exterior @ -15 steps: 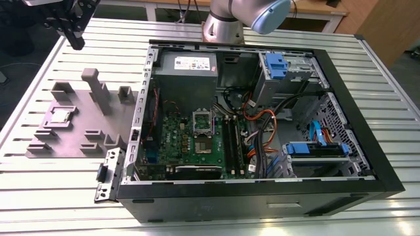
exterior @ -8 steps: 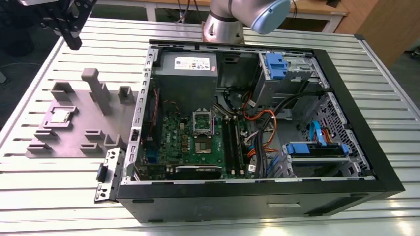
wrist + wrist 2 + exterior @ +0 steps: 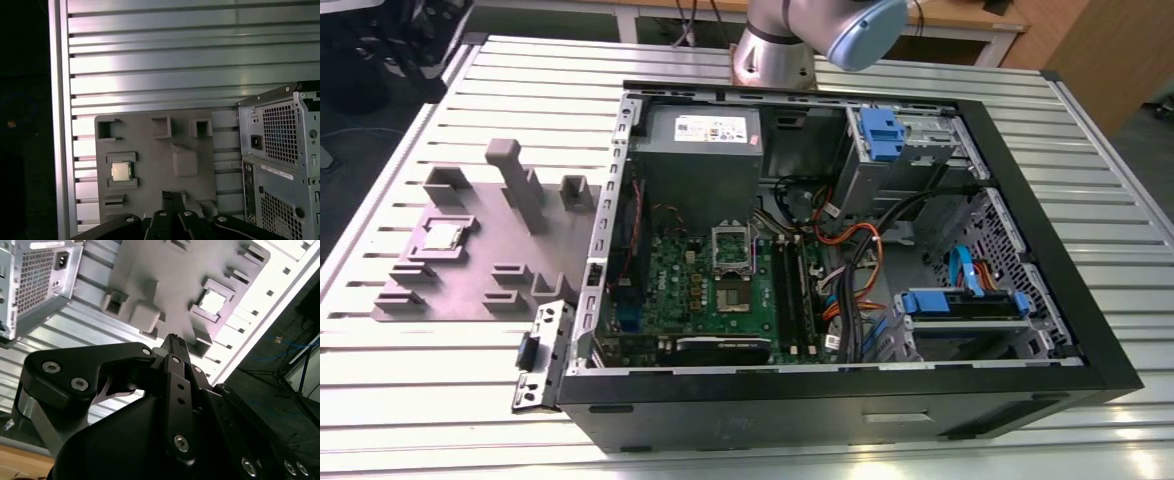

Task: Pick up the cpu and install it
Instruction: 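Reach for the cpu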

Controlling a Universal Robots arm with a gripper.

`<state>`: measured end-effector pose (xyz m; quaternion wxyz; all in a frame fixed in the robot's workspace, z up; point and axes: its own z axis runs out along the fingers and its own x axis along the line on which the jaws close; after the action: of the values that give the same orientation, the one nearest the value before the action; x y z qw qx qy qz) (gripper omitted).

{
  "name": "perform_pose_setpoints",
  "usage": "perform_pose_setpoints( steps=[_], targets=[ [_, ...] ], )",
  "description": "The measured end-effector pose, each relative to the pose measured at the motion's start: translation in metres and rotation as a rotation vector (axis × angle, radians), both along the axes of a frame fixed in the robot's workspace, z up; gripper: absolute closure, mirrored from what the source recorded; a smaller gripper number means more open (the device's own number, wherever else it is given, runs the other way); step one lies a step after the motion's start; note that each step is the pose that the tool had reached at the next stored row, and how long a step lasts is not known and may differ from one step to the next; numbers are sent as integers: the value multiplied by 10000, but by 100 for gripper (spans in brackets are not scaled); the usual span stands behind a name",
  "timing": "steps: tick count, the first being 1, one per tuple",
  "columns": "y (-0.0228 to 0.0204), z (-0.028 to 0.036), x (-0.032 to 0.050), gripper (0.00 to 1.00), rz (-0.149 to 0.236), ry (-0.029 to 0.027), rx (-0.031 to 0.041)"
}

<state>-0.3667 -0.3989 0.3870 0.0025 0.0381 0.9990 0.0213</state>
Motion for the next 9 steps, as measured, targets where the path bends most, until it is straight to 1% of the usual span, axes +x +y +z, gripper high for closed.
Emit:
perform_pose_setpoints(
  steps=[4, 9],
  targets=[
    [0, -39, -179, 89, 0, 56, -1],
    [0, -128, -383, 89, 8, 72, -1]
  ],
)
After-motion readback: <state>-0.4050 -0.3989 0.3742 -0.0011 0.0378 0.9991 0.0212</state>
